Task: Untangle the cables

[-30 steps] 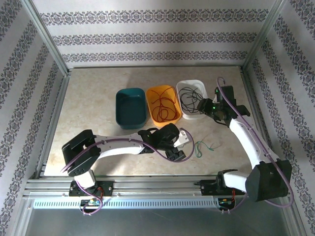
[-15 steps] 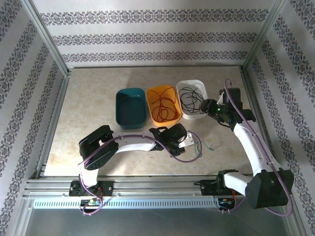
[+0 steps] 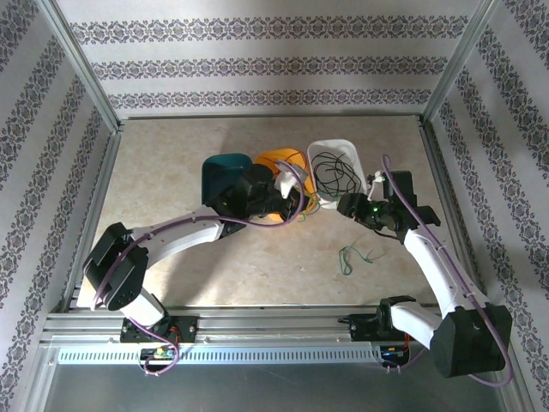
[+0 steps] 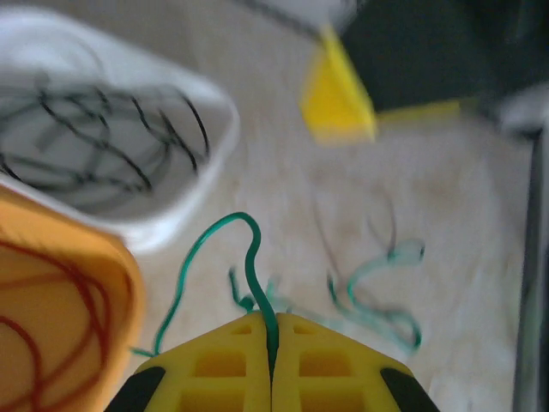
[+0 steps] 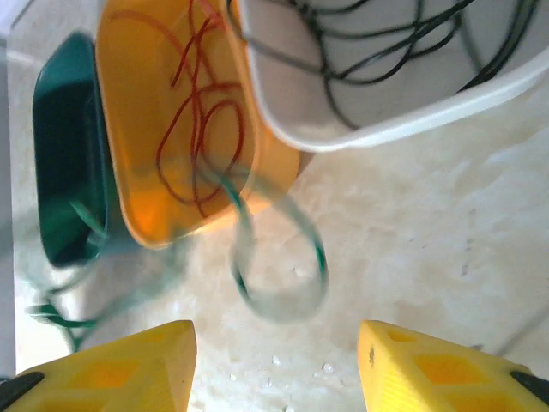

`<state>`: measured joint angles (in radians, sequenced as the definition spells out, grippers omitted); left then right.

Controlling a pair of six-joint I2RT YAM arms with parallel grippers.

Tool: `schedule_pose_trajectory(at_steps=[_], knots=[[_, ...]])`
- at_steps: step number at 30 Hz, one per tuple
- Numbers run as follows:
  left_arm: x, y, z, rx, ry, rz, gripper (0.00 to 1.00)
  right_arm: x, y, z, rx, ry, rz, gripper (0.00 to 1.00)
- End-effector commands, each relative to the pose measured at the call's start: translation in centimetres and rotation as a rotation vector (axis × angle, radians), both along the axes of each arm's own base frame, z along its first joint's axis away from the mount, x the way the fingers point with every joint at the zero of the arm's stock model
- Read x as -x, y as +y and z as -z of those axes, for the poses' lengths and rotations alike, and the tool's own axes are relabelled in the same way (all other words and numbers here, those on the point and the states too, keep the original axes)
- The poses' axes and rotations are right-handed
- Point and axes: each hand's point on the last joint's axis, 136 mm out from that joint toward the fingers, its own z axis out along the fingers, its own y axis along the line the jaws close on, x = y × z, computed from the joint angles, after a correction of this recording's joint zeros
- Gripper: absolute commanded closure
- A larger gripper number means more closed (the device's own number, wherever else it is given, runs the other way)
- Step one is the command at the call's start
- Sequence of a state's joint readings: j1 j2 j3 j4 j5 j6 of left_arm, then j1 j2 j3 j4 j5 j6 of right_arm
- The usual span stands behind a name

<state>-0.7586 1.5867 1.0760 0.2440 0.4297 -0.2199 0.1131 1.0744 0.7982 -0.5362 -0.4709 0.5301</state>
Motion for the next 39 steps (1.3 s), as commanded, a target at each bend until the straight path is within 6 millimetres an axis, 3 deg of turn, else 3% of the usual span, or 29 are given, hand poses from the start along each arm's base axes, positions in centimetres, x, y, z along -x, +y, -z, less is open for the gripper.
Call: schedule_pose_trajectory(at_steps=[1,7,21,32,35,39], knots=[[1.2,-0.8,-1.0,0.177,0.115,0.071,1.00,1.0,2.5,-0.9,-0.039,-0.057,-0.129,0.47],[1.7,-0.8,-0.9,0.204,0.144,0.089,1.00,1.6,4.7,-1.3,-0.033,-0.087,-0.219,0.46],[4.5,-0.1,-0.3,0.220,0.228,0.164,1.00,2.0,5.9,-0.4,-0.062,-0.088,-0.244,0.46],[5.0,-0.1,-0.6,0.244,0.234,0.182,1.00,3.5,8.6,2.5,-0.072,-0.015,-0.353,0.50],[4.9,-0.3,-0.6,0.245,0.234,0.180,1.00,3.4,8.8,2.6,-0.067,-0.009,-0.361,0.64],[4.3,0.2,-0.5,0.240,0.222,0.137,1.00,3.3,7.3,3.6,0.020,-0.003,-0.311,1.00]])
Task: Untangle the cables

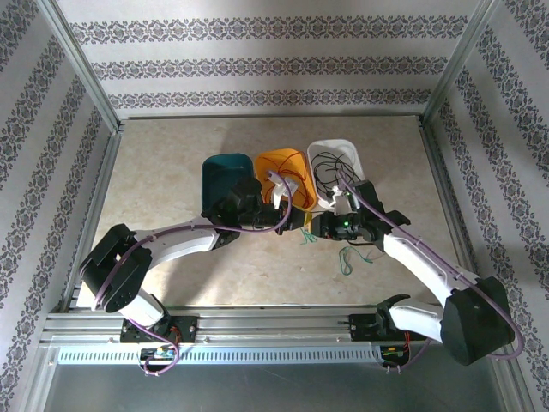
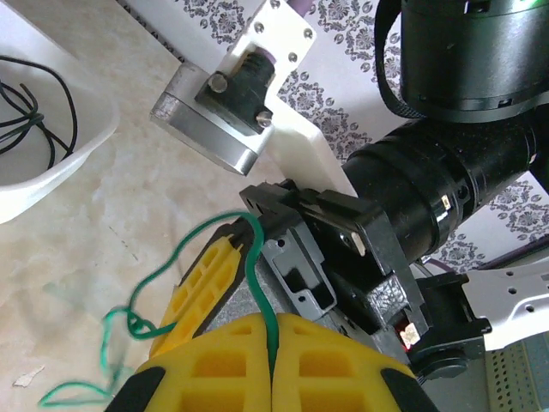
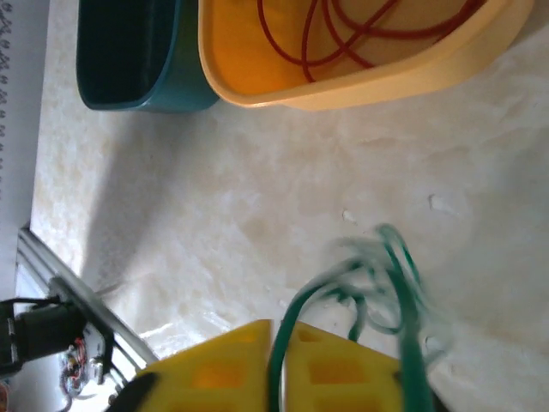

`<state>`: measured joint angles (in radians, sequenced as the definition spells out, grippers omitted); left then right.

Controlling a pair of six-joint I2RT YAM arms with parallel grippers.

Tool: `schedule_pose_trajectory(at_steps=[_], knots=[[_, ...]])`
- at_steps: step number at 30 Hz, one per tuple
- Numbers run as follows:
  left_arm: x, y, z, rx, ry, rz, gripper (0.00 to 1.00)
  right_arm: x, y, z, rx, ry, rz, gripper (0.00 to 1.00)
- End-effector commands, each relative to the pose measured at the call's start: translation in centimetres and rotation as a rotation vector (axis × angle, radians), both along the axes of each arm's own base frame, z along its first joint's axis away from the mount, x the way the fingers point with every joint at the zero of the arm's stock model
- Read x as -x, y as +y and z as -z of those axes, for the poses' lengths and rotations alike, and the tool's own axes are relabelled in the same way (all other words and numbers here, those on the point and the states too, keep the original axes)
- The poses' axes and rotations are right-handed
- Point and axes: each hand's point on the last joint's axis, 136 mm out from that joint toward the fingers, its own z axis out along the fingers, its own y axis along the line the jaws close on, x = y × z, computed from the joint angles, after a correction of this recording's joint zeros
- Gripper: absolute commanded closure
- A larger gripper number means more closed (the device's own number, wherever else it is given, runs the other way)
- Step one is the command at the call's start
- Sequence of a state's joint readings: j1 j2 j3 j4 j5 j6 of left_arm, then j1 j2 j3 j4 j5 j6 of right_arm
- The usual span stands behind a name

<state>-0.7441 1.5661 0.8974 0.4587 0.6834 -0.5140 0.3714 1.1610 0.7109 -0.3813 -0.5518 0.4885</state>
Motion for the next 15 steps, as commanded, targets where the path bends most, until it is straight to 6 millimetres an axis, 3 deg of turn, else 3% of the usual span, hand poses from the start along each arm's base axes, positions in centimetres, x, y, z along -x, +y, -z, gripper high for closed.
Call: schedule_pose_trajectory(at_steps=[1,5,8,11,15], knots=[[-0.6,0.6,-2.3,0.053,-0.062,-0.048,1.00,-0.2,-1.6,0.9,0.093,-0.014,0.050,1.00],[-2.2,3.3,-2.2,0.040,-0.089,-0.195,1.00,0.8,-3.9,3.1,0.149,0.083,0.139,1.00],[-3.9,6.5,-3.0,0.060,-0.101,-0.327,1.00,2.0,-5.3,4.9,0.163,0.175,0.191,1.00],[-5.3,9.8,-4.2,0.083,-0.117,-0.442,1.00,2.8,-6.0,6.2,0.177,0.231,0.213,1.00],[-5.7,12.3,-5.1,0.058,-0.147,-0.487,1.00,3.2,-6.6,7.3,0.202,0.270,0.231,1.00]])
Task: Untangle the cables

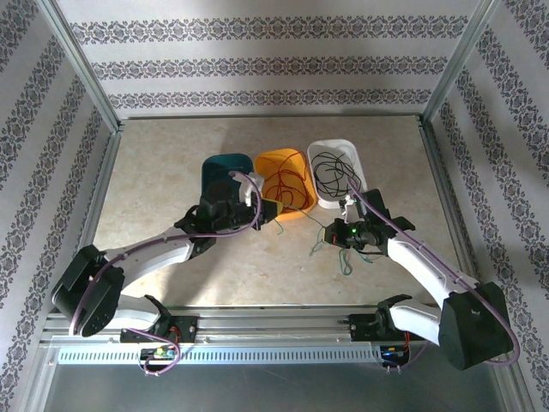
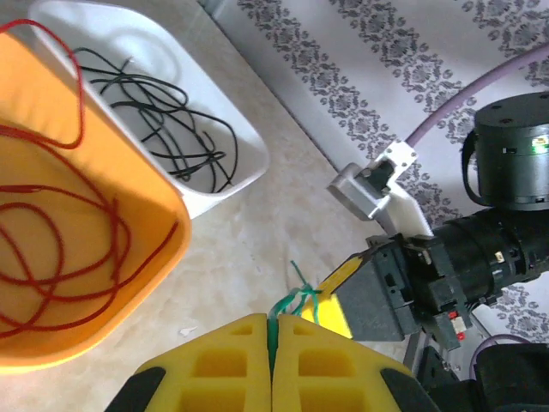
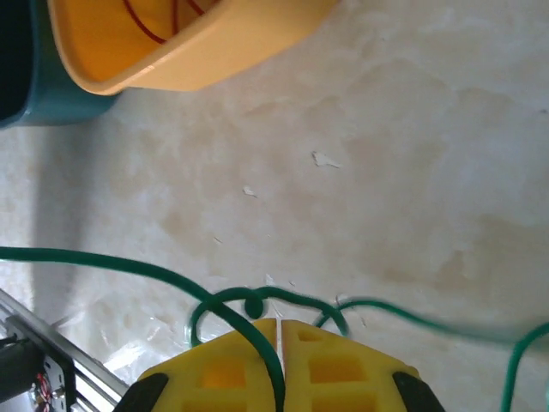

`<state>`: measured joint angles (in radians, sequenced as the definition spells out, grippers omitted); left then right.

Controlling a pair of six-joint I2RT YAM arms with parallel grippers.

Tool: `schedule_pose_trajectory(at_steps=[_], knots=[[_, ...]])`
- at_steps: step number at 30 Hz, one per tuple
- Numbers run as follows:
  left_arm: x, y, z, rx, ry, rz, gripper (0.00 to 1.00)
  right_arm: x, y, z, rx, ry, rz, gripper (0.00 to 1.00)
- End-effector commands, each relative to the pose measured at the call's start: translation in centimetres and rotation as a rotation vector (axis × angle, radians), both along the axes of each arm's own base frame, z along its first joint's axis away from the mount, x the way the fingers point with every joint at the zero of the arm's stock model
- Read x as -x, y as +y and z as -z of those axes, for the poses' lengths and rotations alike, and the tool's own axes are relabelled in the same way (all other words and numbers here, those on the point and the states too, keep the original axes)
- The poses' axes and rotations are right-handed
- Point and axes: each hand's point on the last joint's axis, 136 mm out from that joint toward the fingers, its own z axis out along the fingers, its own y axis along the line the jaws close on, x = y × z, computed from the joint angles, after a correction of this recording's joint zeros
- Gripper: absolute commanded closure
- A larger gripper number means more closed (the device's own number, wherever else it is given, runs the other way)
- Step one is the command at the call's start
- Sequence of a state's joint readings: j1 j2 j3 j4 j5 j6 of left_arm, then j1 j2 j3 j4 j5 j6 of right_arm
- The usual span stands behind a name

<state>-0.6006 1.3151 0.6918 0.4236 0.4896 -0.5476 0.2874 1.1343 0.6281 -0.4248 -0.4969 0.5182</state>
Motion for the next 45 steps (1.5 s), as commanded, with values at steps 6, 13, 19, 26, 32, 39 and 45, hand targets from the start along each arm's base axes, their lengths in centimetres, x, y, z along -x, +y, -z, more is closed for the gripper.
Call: schedule_pose_trajectory(at_steps=[6,13,19,26,32,39,45], knots=[[-1.3,2.7,-5.0,-0.046,-0.157,-0.050,1.00,2.3,-2.7,4.1,0.113,0.183,0.078,0.84],[1.1,0.0,-3.7,-0.091,-0.122,0.108,1.00,0.9,-2.8,1.5,0.088,0.074,0.112,0.41],[1.7,-0.9,-2.7,-0.096,-0.103,0.145,1.00,0.6,-1.8,0.0,0.042,0.020,0.076,0.39],[1.4,-0.1,-5.5,-0.064,-0.180,0.085,1.00,0.2,-1.9,-0.4,0.050,-0.005,0.082,0.38],[0.2,3.0,-10.3,0.024,-0.309,-0.082,1.00,-0.1,-2.0,-0.7,0.052,-0.021,0.085,0.38],[-2.9,9.3,-12.9,-0.069,-0.407,-0.399,1.00,-0.2,-2.0,-0.7,0.059,-0.028,0.083,0.38],[-7.0,16.4,-10.5,-0.313,-0.316,-0.747,1.00,-0.3,-1.9,-1.1,0.053,-0.039,0.078,0.38]])
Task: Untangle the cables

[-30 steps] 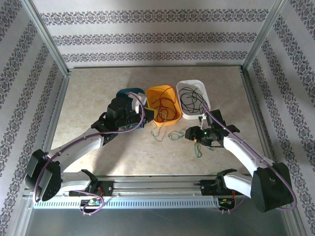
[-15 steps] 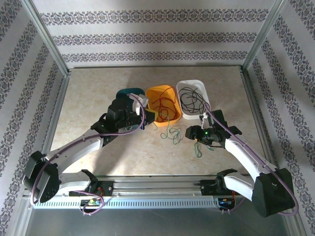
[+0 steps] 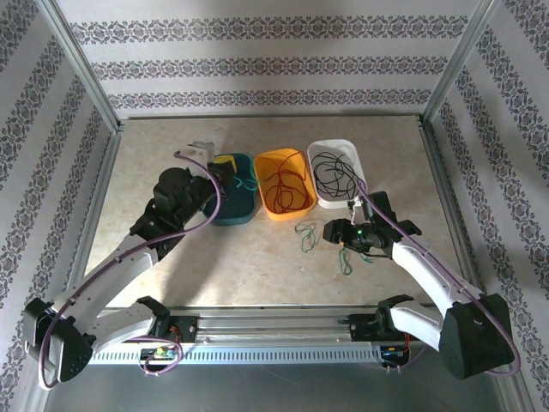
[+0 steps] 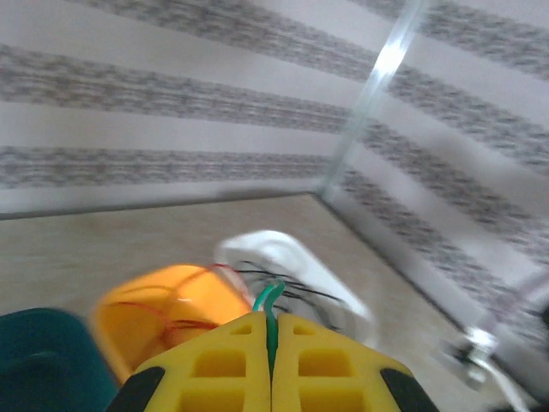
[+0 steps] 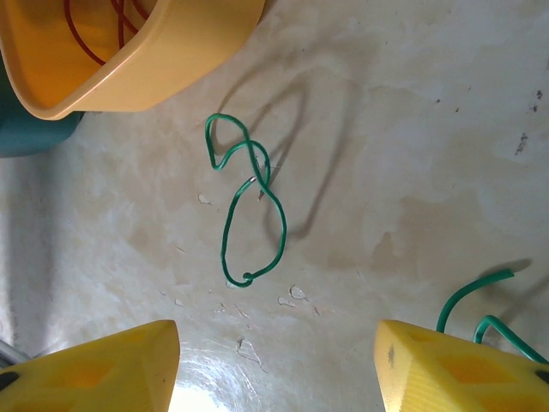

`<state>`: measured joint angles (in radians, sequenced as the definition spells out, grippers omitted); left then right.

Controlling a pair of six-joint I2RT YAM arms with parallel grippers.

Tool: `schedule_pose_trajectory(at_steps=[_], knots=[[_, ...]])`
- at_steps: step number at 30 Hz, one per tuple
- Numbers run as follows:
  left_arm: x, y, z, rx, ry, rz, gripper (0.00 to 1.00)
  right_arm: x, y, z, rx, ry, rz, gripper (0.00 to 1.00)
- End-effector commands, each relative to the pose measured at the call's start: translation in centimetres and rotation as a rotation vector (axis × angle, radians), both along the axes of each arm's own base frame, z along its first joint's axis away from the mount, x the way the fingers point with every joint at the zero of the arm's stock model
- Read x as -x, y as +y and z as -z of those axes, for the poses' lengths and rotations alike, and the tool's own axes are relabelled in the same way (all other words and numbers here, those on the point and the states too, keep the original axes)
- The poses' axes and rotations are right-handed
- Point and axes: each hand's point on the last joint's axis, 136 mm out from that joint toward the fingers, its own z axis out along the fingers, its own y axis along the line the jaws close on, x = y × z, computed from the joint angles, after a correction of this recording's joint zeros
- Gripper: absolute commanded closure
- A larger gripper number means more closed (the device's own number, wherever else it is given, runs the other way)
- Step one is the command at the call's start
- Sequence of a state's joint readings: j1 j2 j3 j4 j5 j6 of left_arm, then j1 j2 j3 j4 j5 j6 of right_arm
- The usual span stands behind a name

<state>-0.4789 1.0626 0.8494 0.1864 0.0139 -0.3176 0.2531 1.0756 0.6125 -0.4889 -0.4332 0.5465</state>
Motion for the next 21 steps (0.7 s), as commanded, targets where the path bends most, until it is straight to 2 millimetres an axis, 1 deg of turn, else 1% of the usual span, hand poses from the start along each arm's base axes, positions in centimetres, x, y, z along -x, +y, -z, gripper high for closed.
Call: schedule_pose_trajectory(at_steps=[1,3,6,8,11,15,17,21], knots=[[-2.5,4.9,1.4,-0.101,0.055,-0.243,1.00,-0.8,0.2,-1.4,0.006,-0.060,-0.014,0.38],[-3.5,5.3,2.4,-0.085,0.082,-0.235,1.00,-0.7,0.3,-1.5,0.005,-0.060,-0.022,0.38],[-5.3,5.7,5.2,-0.074,0.151,-0.238,1.00,-0.7,0.3,-1.8,0.006,-0.069,-0.026,0.38],[-6.6,5.9,7.7,-0.079,0.208,-0.240,1.00,-0.7,0.4,-2.0,0.005,-0.075,-0.030,0.38],[-8.0,5.6,11.2,-0.116,0.279,-0.222,1.00,-0.6,0.3,-2.2,0.006,-0.080,-0.035,0.38],[-9.2,5.2,15.5,-0.179,0.389,-0.213,1.00,-0.4,0.3,-2.4,0.010,-0.082,-0.040,0.38],[-9.7,5.2,17.3,-0.196,0.440,-0.222,1.00,-0.3,0.2,-2.5,0.014,-0.084,-0.041,0.38],[-10.5,4.6,20.6,-0.226,0.531,-0.197,1.00,-0.3,0.2,-2.6,0.015,-0.087,-0.042,0.38]])
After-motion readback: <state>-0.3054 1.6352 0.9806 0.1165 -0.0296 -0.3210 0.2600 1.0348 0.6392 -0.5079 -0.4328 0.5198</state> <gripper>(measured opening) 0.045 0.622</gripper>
